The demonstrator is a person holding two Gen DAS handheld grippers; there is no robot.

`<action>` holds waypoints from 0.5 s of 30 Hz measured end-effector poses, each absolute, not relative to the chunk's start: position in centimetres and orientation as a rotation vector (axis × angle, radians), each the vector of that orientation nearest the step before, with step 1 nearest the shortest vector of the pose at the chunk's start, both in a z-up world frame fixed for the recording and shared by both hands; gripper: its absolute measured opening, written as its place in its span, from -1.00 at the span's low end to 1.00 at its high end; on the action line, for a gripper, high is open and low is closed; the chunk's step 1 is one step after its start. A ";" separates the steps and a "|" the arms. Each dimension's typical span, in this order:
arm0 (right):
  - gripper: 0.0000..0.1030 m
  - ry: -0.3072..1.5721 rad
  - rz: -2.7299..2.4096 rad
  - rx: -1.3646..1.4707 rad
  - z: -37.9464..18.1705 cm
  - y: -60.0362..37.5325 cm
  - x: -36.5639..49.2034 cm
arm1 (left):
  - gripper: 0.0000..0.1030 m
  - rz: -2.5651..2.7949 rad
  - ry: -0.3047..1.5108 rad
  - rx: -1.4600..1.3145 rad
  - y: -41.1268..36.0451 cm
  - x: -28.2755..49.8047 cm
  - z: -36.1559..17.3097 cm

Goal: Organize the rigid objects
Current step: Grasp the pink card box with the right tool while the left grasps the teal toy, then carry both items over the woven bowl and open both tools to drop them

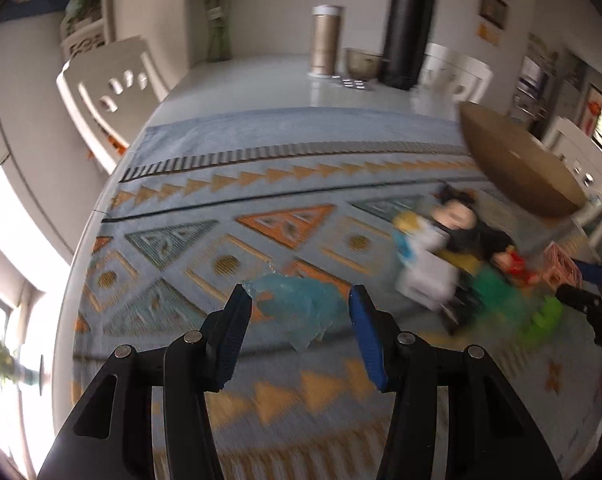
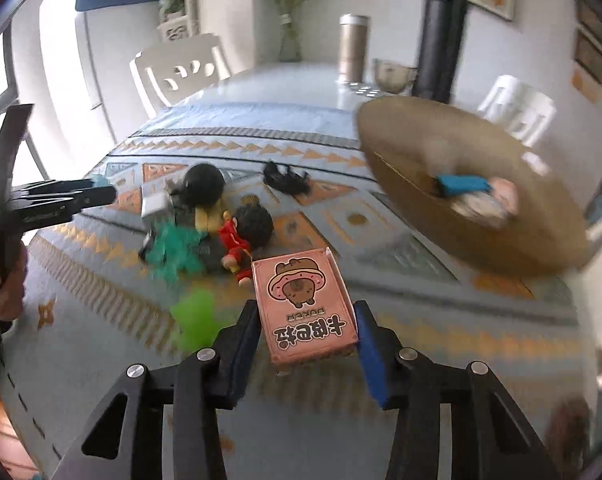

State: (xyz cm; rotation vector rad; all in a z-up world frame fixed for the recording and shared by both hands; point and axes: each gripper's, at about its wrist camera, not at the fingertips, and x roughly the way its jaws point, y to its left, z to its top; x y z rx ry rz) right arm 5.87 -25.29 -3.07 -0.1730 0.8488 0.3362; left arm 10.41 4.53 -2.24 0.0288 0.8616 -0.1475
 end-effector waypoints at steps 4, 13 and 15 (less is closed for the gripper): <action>-0.12 0.901 0.263 -0.149 -4.0 -26.1 3.4 | -0.07 -0.189 0.861 0.046 2.6 7.4 -1.9; 0.47 0.954 0.316 -0.099 -5.7 -26.9 2.5 | -0.07 -0.095 0.825 0.074 1.5 4.9 -2.9; 0.48 0.953 0.301 -0.125 -5.8 -26.6 2.5 | -0.07 -0.090 0.791 0.071 1.5 4.6 -2.5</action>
